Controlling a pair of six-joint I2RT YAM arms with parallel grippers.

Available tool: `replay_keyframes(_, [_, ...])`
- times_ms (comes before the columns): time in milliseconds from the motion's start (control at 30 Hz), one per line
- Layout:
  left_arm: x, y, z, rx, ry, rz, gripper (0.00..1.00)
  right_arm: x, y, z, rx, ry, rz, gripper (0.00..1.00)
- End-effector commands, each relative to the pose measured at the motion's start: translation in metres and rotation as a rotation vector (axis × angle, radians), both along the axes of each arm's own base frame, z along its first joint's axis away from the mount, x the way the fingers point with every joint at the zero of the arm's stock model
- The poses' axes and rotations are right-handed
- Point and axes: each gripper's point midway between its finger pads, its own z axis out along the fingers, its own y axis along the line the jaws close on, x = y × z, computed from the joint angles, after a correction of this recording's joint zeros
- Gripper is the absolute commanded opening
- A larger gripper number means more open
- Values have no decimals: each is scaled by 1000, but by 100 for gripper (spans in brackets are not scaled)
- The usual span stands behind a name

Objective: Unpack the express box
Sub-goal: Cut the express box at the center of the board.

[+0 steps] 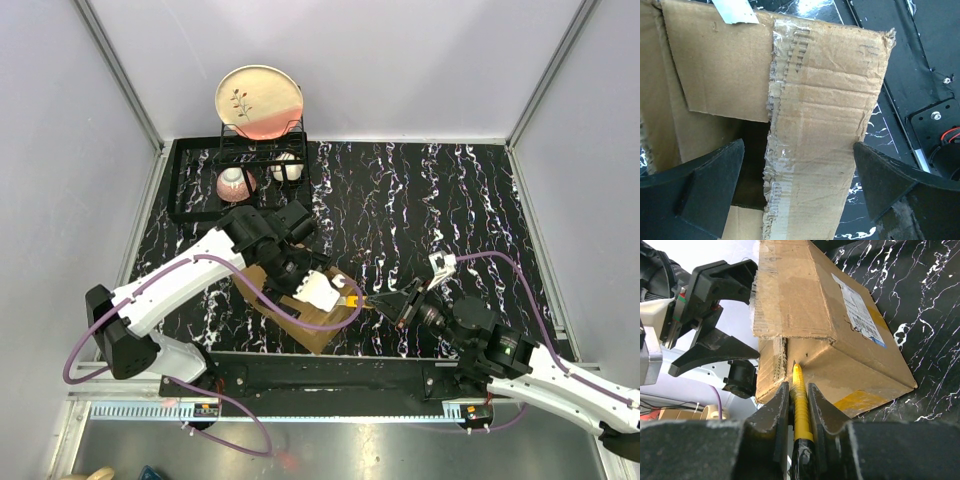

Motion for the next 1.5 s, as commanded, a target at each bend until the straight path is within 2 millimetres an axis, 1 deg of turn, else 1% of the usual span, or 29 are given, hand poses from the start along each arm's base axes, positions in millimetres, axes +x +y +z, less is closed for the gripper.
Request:
replay_keyframes(0, [-40,48,-16,185,154,-17,99,8,-6,-5,-68,-14,-40,0])
replay_keyframes(67, [-35,50,-19,207,144,-17,99,6,-5,-3,-63,-15,-32,0])
replay_keyframes(133, [-28,50,-18,212,142,13,99,6,-6,-2,-58,-16,-32,0])
replay_keyframes(267, [-26,59,-25,256,127,9,99,6,-5,-1,-60,-21,-29,0])
replay_keyframes(367, [-34,64,-35,292,166,10,99,5,-4,0,-61,-22,-21,0])
replay_keyframes(500, [-52,69,-49,342,233,-6,99,5,-4,1,-61,-24,-21,0])
replay_keyframes(633, [-65,71,-54,355,282,-10,98,5,-5,2,-61,-27,-23,0])
replay_keyframes(700, [-67,71,-54,353,286,-10,98,6,-4,3,-61,-31,-25,0])
replay_keyframes(800, [-60,64,-47,326,258,-6,89,7,-1,4,-72,-37,-19,0])
replay_keyframes(833, [-58,62,-44,318,248,0,80,8,1,4,-80,-40,-15,0])
replay_keyframes(867, [-52,57,-38,301,226,6,74,8,3,5,-83,-41,-13,0])
replay_keyframes(933, [-44,54,-31,295,185,21,61,9,6,4,-94,-45,-4,0])
replay_keyframes(967, [-37,49,-23,272,155,27,49,9,6,6,-92,-47,-4,0])
replay_keyframes(1000, [-34,49,-20,269,138,34,41,9,7,8,-90,-50,-1,0])
replay_keyframes(1033, [-34,48,-16,261,126,44,37,10,8,8,-90,-53,0,0])
replay_keyframes(1067, [-32,47,-14,256,113,48,31,10,8,9,-88,-54,0,0])
replay_keyframes(1167, [-36,47,-10,250,97,42,27,9,9,11,-80,-56,5,0])
replay_keyframes(1200, [-38,45,-10,245,103,42,24,8,10,11,-79,-56,11,0])
replay_keyframes(1267, [-40,43,-9,243,120,66,23,7,11,11,-71,-51,16,0])
replay_keyframes(1367, [-41,40,-9,247,142,89,18,4,14,15,-46,-64,41,0])
replay_keyframes(1400, [-40,38,-9,248,140,97,14,0,17,18,-34,-74,68,0])
replay_keyframes(1433, [-38,36,-9,254,145,111,7,-1,19,22,-17,-85,77,0])
replay_keyframes(1467, [-36,33,-5,242,139,117,5,-2,21,19,-20,-82,86,0])
